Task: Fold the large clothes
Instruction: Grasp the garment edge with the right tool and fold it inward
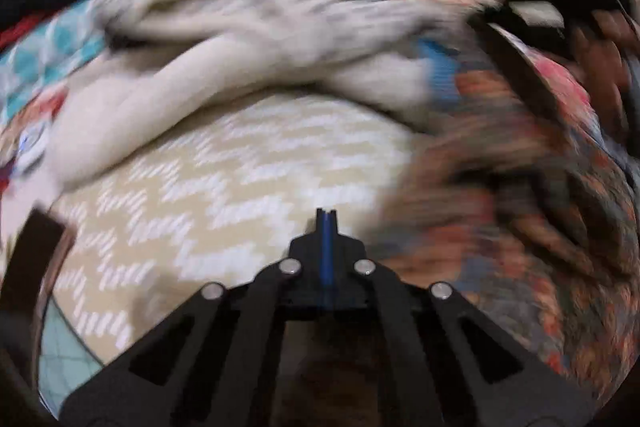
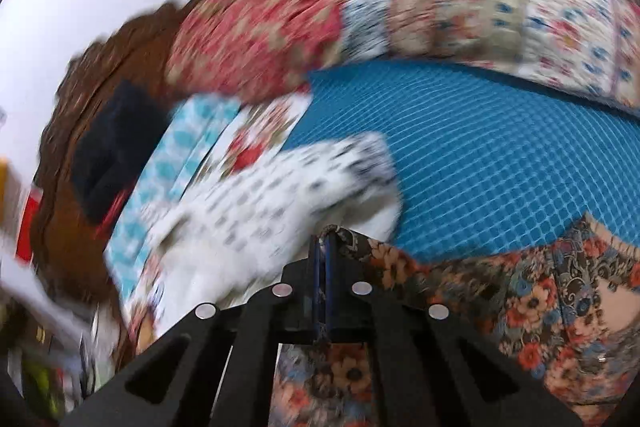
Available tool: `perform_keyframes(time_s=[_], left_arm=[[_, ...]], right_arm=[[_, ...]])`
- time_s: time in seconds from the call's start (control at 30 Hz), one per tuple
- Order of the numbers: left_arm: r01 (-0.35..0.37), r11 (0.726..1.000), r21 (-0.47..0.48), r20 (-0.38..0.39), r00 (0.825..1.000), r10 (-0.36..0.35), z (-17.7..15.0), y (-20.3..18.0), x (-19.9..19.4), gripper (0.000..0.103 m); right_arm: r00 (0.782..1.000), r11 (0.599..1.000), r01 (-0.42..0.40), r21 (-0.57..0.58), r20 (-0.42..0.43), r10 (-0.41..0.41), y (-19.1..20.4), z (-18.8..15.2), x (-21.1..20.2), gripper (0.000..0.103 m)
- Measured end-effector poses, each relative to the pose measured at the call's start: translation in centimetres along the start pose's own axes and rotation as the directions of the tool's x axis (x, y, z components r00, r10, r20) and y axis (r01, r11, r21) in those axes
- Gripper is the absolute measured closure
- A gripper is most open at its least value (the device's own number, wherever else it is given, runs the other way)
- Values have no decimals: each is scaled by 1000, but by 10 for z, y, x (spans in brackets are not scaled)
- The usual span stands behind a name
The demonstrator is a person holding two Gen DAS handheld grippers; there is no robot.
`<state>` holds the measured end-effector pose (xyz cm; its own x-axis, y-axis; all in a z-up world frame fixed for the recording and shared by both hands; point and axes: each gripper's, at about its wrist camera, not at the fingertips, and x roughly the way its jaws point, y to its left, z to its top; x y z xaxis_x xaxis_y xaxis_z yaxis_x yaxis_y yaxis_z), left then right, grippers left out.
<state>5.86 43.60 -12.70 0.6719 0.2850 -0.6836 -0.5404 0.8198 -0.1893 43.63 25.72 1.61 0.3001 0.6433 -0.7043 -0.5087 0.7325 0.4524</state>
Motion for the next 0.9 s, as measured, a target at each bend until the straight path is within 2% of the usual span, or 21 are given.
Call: perform_keyframes(time_s=[0.03,0.1,0.17,0.23,0.33,0.47,0.5,0.53,0.6,0.63,0.67,0.73,0.8,0.9], left_arm=[[23,998,-52,-29,999,-25,2,9,6,103],[38,997,-71,-36,999,-40,1,12,10,103],[8,999,-34,-23,1000,-9,0,4,9,103],[3,1000,-24,-25,1000,-3,1,0,11,103],[12,999,-34,-30,999,-13,3,1,15,103],[7,999,-31,-32,999,-7,4,4,17,103],[8,999,-32,-34,999,-9,5,4,17,103],[7,999,-31,-36,999,-8,4,4,16,103],[-3,1000,-19,-41,999,2,4,0,14,102],[-2,1000,-6,-42,999,2,2,-2,11,96],[3,1000,5,-43,999,-3,3,-5,12,92],[-9,998,54,-41,999,11,2,-16,11,82],[-51,994,99,-37,998,54,0,-25,12,80],[-102,984,147,-34,994,108,-2,-35,14,79]], right_arm=[[999,999,42,13,3,-42,-9,-6,14,33],[982,985,170,21,-91,-167,-25,-25,55,34],[973,981,195,22,-133,-190,-33,-38,74,35],[978,981,193,11,-88,-191,-29,-43,67,36],[989,990,132,38,-67,-130,-22,-41,35,38],[998,997,47,69,44,-50,-29,-68,-66,41],[996,995,46,83,72,-52,-35,-78,-88,41],[991,993,65,103,110,-77,-47,-95,-125,41],[977,983,120,137,158,-141,-68,-115,-167,41],[967,974,158,160,176,-186,-79,-128,-187,41],[954,957,197,213,185,-237,-100,-147,-213,41],[947,919,195,343,177,-267,-133,-176,-237,41],[954,861,104,498,194,-228,-168,-211,-255,41],[955,796,-11,605,243,-171,-192,-243,-263,41]])
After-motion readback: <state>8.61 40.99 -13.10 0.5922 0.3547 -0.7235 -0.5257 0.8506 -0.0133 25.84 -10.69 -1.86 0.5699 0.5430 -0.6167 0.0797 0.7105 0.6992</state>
